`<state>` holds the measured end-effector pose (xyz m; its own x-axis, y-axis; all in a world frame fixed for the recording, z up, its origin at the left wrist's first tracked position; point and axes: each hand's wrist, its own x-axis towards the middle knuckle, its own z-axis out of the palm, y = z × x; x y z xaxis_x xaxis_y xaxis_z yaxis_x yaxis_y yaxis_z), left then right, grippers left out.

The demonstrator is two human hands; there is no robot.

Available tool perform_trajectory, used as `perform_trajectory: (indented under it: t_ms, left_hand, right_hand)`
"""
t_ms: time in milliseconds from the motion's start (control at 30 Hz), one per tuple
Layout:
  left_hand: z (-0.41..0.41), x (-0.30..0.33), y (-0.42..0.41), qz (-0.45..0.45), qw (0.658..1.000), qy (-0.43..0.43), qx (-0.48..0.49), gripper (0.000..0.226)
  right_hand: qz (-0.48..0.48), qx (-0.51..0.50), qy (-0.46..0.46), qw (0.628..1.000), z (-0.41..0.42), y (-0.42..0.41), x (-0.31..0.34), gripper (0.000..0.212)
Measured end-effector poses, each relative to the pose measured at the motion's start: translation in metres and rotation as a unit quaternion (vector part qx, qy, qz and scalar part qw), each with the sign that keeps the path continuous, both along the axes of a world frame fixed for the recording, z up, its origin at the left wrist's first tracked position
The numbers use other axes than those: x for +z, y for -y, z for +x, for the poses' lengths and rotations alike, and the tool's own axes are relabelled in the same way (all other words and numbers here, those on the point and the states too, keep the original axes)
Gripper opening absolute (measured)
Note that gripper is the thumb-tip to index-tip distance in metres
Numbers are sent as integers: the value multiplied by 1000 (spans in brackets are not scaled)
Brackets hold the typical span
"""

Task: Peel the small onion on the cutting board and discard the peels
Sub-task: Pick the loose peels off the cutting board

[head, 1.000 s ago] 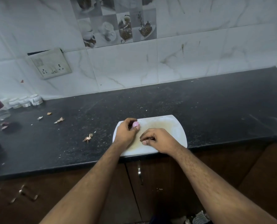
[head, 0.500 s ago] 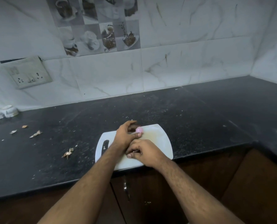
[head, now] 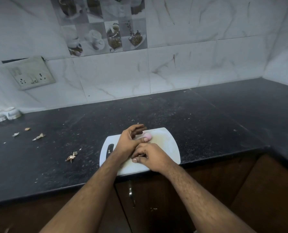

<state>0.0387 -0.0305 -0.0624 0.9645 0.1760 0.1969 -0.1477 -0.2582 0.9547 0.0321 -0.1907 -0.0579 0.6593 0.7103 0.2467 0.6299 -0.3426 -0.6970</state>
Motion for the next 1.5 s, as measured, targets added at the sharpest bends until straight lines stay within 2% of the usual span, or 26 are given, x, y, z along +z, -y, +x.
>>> perform_trajectory:
  t_ms: [200,400,533,667,833,900,967,1067,1133,1267,1433,1500]
  left_hand:
    - [0,-2,-5,-73,997,14,38,32]
    - [-6,5,1,-74,991,29,107,32]
    - [-25,-1,-13,83,989,9,125,22]
    - [-58,-8,-22,249,963,-54,87,36]
    - [-76,-4,-13,308,947,-58,74,45]
    - [-75,-2,-10,347,934,-51,69,47]
    - [-75,-3,-8,379,922,-53,63,52]
    - [-73,-5,-7,451,891,-55,26,62]
    - [-71,-7,-5,483,874,-56,0,67]
    - [-71,-7,-6,470,881,-45,-22,62]
    - [-71,-8,8,372,927,-39,-9,43]
    - [-69,-8,19,356,934,-23,14,36]
  right_hand:
    - [-15,-3,10,1000,1,-2,-3,12]
    - [-49,-18,38,998,1,-5,-5,10]
    - [-65,-66,54,994,1,-9,-6,16]
    - [-94,-86,50,991,6,-15,-2,19]
    - [-139,-97,76,982,12,-15,-1,14]
    - [-89,-144,48,984,13,-12,1,14]
    - [29,-203,-31,978,16,-3,3,15]
    - [237,-264,-206,912,18,14,7,16]
    - [303,-271,-273,872,20,19,8,16]
    - [304,-254,-275,876,21,16,7,17]
    - [303,-232,-246,891,19,15,6,19]
    - [308,-219,-240,894,19,14,4,19]
